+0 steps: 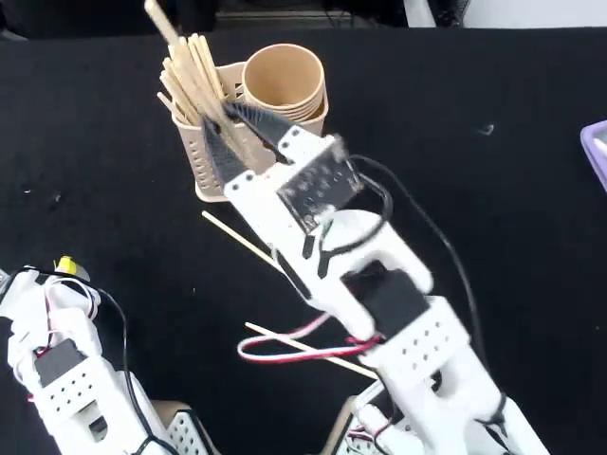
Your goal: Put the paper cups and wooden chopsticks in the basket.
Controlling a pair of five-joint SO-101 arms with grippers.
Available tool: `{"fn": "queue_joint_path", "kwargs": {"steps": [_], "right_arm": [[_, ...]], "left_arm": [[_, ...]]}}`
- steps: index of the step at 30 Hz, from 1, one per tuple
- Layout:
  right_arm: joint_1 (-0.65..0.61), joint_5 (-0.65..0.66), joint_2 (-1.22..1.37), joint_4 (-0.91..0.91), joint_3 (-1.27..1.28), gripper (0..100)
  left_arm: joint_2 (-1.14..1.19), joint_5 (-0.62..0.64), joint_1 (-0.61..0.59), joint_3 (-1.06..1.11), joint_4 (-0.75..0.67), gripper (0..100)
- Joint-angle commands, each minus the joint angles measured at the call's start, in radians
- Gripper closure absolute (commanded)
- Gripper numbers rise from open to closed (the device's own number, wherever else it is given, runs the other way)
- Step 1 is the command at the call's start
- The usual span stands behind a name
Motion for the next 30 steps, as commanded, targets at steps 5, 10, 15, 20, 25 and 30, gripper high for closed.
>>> {"fn": "queue_joint_path", "kwargs": {"steps": [5,10,15,20,25,30], "right_arm": [[-0.008,-0.049,0.122,-0.445,-0.022,98.8],[0.012,-0.041,0.28,-0.5,-0.117,98.8],[0.063,-0.044,0.476,-0.545,-0.229,98.8],[0.098,-0.044,0.636,-0.542,-0.283,98.8],[0.101,-0.048,0.705,-0.535,-0.245,98.8],[0.08,-0.044,0.684,-0.497,-0.183,98.6]], "left_arm": [[-0.014,-0.031,0.013,-0.053,-0.02,81],[-0.014,-0.035,0.013,-0.053,-0.02,81],[-0.014,-0.035,0.013,-0.053,-0.02,81],[-0.014,-0.037,0.013,-0.053,-0.02,81],[-0.014,-0.037,0.013,-0.053,-0.02,81],[-0.014,-0.037,0.013,-0.053,-0.02,81]]}}
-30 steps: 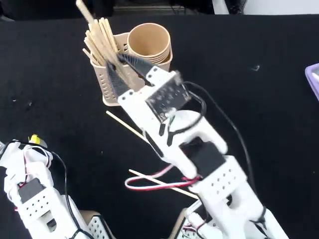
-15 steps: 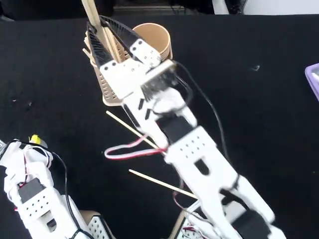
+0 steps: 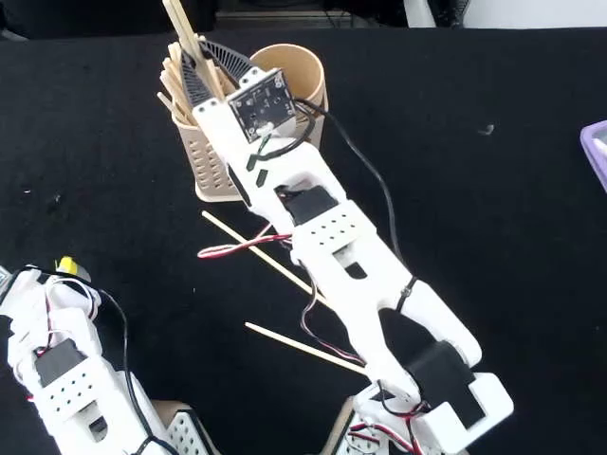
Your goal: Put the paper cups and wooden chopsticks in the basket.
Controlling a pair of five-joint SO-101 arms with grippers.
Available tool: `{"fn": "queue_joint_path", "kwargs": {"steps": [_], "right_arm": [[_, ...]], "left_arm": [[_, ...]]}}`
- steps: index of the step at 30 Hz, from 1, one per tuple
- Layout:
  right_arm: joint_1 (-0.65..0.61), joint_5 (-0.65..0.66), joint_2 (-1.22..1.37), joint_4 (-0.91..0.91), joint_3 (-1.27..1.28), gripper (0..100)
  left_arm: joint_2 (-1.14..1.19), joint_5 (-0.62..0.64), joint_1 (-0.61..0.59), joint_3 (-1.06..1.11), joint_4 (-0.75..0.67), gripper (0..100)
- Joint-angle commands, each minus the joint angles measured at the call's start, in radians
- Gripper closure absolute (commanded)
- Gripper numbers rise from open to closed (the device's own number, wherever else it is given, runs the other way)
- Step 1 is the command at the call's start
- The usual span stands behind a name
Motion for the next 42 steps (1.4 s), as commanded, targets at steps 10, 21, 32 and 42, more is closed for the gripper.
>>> {"fn": "queue_joint_path", "kwargs": {"steps": [10,21,32,42], "right_arm": [[-0.029,-0.005,-0.091,0.192,0.008,89.7],[-0.037,-0.006,-0.325,0.442,-0.019,89.5],[-0.127,0.0,-0.651,1.416,0.07,89.2],[-0.132,0.133,-0.51,1.076,0.556,89.1]], "left_arm": [[-0.014,-0.006,0.013,-0.053,-0.02,81],[-0.014,-0.006,0.013,-0.053,-0.02,81],[-0.014,-0.006,0.013,-0.053,-0.02,81],[-0.014,-0.006,0.013,-0.053,-0.02,81]]}}
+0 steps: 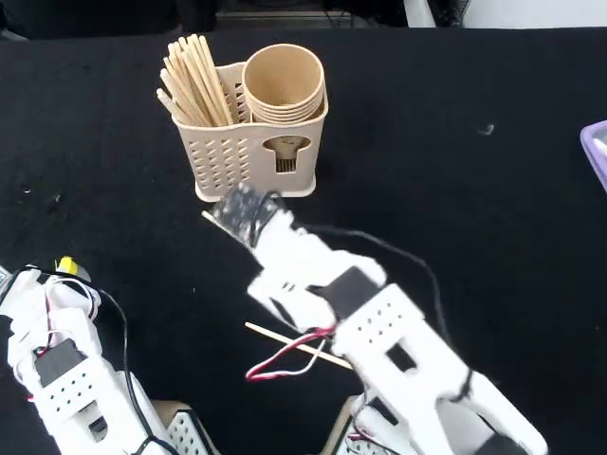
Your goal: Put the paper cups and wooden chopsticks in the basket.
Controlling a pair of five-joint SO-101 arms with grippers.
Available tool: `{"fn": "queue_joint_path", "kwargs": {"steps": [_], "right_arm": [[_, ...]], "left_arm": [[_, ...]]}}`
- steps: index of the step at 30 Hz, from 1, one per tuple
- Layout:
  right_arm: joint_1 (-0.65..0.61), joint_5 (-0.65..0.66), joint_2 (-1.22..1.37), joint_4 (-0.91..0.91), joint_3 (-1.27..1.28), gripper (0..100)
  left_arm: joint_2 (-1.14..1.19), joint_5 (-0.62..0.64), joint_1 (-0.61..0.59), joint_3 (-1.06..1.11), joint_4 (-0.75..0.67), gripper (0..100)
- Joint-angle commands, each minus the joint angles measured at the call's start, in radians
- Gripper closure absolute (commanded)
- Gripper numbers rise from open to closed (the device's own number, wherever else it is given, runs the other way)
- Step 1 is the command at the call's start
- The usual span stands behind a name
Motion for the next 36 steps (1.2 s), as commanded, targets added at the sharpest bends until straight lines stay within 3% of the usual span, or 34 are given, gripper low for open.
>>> {"fn": "queue_joint_path", "kwargs": {"steps": [1,15,18,31,33,36], "right_arm": [[-0.009,0.063,0.084,-0.163,0.077,89.1],[-0.002,0.298,0.547,-0.203,-0.067,89.8],[-0.003,0.304,0.549,-0.141,-0.096,99.2],[0.011,0.304,0.374,0.037,-0.137,98.5],[0.028,0.298,0.343,0.037,-0.137,95.9],[0.061,0.296,0.344,0.026,-0.13,81.2]], "left_arm": [[-0.014,-0.006,0.013,-0.053,-0.02,81],[-0.014,-0.006,0.013,-0.053,-0.02,81],[-0.014,-0.006,0.012,-0.053,-0.02,81],[-0.014,-0.006,0.012,-0.053,-0.02,81],[-0.014,-0.006,0.012,-0.053,-0.02,81],[-0.014,-0.006,0.012,-0.053,-0.02,81]]}}
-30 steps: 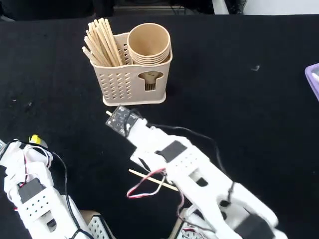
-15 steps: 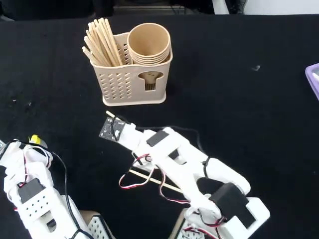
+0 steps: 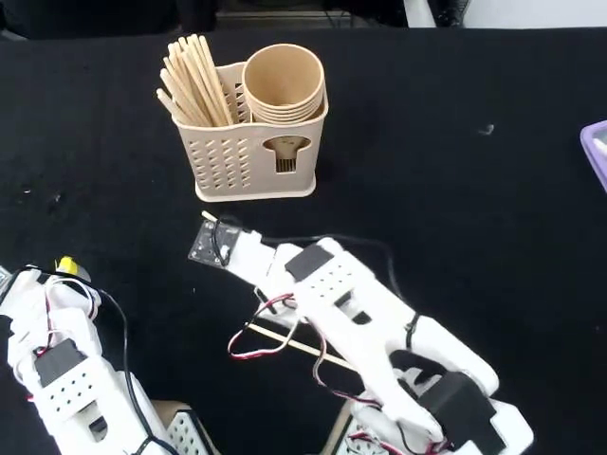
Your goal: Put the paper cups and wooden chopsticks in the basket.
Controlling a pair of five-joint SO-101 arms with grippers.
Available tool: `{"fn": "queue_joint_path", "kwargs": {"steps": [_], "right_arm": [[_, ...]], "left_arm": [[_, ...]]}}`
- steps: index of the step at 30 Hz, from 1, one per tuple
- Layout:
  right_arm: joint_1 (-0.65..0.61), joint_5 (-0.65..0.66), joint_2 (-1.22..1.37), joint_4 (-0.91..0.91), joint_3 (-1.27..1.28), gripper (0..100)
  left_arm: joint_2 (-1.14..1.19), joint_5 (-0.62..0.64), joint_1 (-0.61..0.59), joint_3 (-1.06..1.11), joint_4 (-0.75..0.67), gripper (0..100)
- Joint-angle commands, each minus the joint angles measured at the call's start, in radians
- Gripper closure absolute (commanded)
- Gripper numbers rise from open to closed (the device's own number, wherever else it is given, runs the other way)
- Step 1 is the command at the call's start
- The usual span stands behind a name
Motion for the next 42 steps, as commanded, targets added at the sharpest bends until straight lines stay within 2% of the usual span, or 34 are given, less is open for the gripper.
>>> {"fn": "queue_joint_path", "kwargs": {"steps": [1,2,4,8,12,15,16,23,32,37,42], "right_arm": [[0.046,0.002,-0.035,-0.017,-0.031,76.3],[0.049,0.003,-0.021,-0.031,-0.027,72.4],[0.054,0.005,0.024,-0.066,-0.027,72.2],[0.054,0.009,0.159,-0.133,-0.053,80.6],[0.057,0.012,0.248,-0.11,-0.104,85.5],[0.057,0.054,0.243,-0.06,-0.122,98.0],[0.057,0.066,0.232,-0.041,-0.122,99.1],[0.055,0.08,0.008,0.123,-0.058,98.8],[0.055,0.081,-0.429,0.255,0.217,98.7],[0.101,0.201,-0.564,0.269,0.318,97.9],[0.12,0.219,-0.541,0.259,0.344,78.1]], "left_arm": [[-0.014,-0.006,0.012,-0.053,-0.02,81],[-0.014,-0.006,0.012,-0.053,-0.02,81],[-0.014,-0.006,0.012,-0.053,-0.02,81],[-0.014,-0.006,0.012,-0.053,-0.02,81],[-0.014,-0.006,0.012,-0.053,-0.02,81],[-0.014,-0.006,0.012,-0.053,-0.02,81],[-0.014,-0.006,0.012,-0.053,-0.02,81],[-0.014,-0.006,0.012,-0.053,-0.02,81],[-0.014,-0.006,0.012,-0.053,-0.02,81],[-0.014,-0.006,0.012,-0.053,-0.02,81],[-0.014,-0.006,0.012,-0.053,-0.02,81]]}}
